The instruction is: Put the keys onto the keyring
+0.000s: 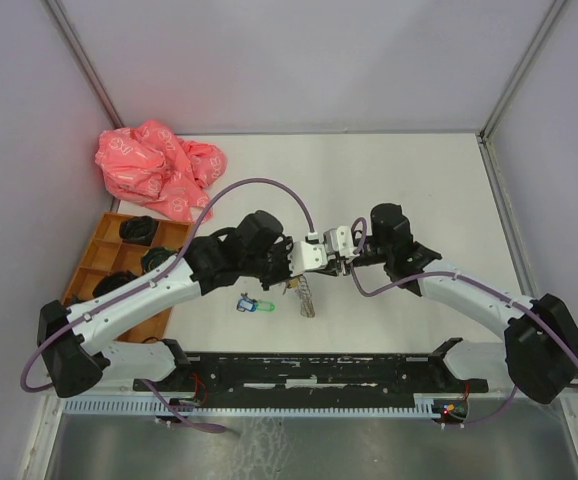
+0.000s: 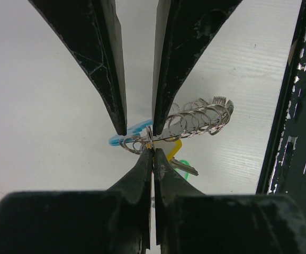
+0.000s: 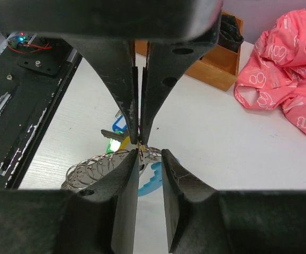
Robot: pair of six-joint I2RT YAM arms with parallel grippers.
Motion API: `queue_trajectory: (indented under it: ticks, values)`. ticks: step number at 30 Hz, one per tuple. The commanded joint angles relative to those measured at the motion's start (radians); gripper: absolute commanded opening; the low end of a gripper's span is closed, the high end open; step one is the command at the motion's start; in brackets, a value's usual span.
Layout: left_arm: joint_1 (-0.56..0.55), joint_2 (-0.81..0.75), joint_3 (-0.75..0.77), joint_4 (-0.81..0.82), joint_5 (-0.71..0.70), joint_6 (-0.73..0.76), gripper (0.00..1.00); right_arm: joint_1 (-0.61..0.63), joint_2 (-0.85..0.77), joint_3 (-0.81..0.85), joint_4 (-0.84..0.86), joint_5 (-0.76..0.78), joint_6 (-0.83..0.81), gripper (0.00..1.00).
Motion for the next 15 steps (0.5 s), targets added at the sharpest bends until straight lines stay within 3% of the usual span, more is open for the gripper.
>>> queue_trajectory:
  ticks: [1,8,15]
  values:
    - [-0.006,-0.052,0.010,0.143,0.044,0.023,0.03,-0.009,0.024,-0.020,0.000,-0.005,0.014,0.31]
    - [-0.007,-0.056,-0.004,0.150,0.026,0.021,0.03,-0.049,0.025,-0.063,0.131,0.008,0.102,0.34]
    - [-0.006,-0.049,-0.003,0.150,0.037,0.022,0.03,-0.054,0.012,-0.069,0.153,-0.026,0.110,0.34]
